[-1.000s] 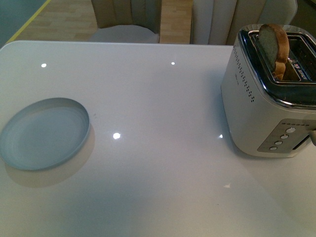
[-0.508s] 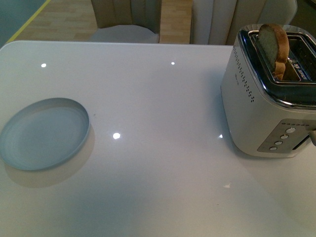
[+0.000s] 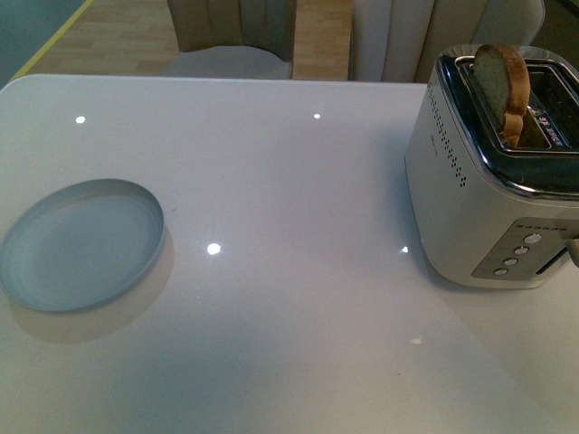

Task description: Left arm holds plate, right arm toasts bread

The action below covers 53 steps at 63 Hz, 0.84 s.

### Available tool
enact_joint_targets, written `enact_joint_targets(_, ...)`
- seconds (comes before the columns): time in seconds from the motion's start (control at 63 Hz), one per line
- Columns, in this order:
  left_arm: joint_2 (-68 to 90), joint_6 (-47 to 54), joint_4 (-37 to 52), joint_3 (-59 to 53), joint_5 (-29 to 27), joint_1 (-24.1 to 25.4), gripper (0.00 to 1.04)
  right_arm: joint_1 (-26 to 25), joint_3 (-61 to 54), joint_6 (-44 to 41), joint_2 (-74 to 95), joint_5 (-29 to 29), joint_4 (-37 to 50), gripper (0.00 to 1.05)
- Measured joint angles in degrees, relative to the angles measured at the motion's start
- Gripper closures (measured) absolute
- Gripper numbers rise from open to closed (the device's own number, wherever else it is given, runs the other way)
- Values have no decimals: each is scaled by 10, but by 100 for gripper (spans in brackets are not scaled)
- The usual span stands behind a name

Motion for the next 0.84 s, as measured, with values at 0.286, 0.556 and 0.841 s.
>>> enact_joint_targets(0.286,0,0,0,0,0,0,18,0,0,0,0,0,0,9)
enact_joint_targets(0.556,0,1,0,0,0,0,7,0,0,0,0,0,0,9)
enact_joint_targets(0.841,0,1,0,0,0,0,7,0,0,0,0,0,0,9)
